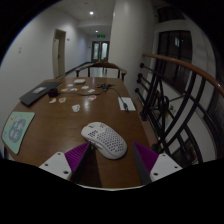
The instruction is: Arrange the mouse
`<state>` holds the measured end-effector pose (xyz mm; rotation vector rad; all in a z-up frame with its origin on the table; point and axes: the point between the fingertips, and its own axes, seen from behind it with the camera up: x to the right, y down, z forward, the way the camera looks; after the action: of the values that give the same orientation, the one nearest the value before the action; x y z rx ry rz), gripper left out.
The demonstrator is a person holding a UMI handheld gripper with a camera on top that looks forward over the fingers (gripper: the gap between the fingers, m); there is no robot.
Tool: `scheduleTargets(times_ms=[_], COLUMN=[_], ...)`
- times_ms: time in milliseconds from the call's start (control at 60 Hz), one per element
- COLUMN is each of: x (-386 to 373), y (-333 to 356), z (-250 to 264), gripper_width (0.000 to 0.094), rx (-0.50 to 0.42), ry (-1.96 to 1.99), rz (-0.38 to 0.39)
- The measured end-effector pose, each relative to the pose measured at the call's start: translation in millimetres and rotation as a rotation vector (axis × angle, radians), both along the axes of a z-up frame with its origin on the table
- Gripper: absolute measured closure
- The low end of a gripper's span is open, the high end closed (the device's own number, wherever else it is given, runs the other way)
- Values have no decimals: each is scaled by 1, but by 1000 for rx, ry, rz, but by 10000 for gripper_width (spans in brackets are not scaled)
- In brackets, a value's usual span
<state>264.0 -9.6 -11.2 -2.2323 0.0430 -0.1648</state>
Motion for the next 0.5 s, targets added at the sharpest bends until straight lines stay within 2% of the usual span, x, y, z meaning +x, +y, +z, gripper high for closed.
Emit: scheduleTargets(times_ms=[217, 283, 350, 367, 500], x=[19, 18, 28, 29, 24], y=[60, 74, 77, 77, 73], z=[-4, -7, -7, -7, -3], gripper_width=[93, 134, 390, 424, 565], rx=[5, 9, 15, 18, 24], ry=[37, 97, 75, 78, 118], rz=[-8, -7, -42, -45, -33])
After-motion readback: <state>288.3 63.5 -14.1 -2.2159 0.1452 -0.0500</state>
